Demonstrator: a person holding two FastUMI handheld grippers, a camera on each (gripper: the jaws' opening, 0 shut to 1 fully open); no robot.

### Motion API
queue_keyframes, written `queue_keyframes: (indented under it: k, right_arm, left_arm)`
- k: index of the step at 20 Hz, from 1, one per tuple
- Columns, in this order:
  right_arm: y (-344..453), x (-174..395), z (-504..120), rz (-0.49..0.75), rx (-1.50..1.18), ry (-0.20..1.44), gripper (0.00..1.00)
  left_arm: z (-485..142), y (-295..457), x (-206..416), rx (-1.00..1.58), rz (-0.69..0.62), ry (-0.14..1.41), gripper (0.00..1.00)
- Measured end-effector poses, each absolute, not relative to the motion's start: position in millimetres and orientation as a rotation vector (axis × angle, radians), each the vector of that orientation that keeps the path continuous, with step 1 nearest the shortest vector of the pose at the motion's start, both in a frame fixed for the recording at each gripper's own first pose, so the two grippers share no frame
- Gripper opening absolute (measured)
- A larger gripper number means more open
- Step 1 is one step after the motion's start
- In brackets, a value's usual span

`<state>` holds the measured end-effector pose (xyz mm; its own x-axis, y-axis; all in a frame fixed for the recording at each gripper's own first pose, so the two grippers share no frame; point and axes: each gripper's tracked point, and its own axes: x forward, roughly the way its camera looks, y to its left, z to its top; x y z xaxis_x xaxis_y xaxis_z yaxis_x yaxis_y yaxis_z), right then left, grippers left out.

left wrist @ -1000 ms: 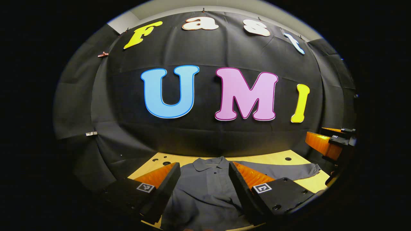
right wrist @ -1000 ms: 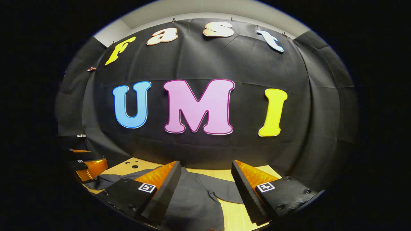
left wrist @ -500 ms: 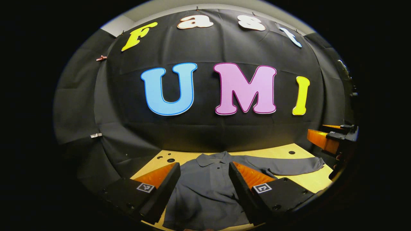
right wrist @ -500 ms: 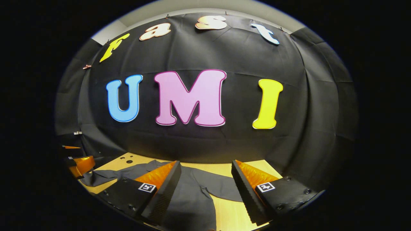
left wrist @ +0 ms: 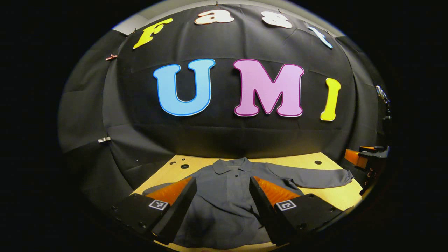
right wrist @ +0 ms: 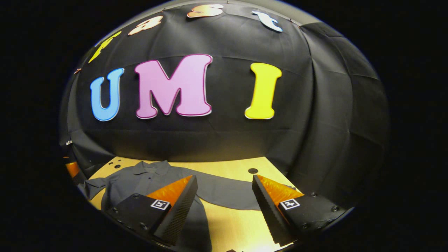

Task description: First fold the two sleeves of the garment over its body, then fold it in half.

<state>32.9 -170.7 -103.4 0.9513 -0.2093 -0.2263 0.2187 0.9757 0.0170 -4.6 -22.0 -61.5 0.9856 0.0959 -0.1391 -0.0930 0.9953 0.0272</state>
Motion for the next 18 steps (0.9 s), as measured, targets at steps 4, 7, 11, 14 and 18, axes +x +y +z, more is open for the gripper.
queue_keyframes:
  k: [4,7,11,14,18]
  right_arm:
    - [-213.1,35.9,-124.2,-0.32,0.095,0.289,0.98]
    - [-236.5,40.4,-142.1,-0.37,0.158,0.336,0.98]
    - [-287.4,45.2,-167.5,-0.465,0.155,0.392,0.98]
    - [-316.9,51.7,-188.4,-0.525,0.196,0.436,0.98]
    - [-358.2,54.4,-223.0,-0.604,0.194,0.529,0.98]
  left_arm:
    - [-63.3,-15.0,-4.0,0.032,0.105,0.156,0.96]
    - [-65.6,-11.5,1.3,0.071,0.096,0.169,0.95]
    - [-68.3,-8.5,6.8,0.076,0.094,0.184,0.95]
    - [-75.8,-6.0,7.4,0.058,0.106,0.21,0.94]
    - [-82.7,-0.8,10.4,0.048,0.124,0.236,0.94]
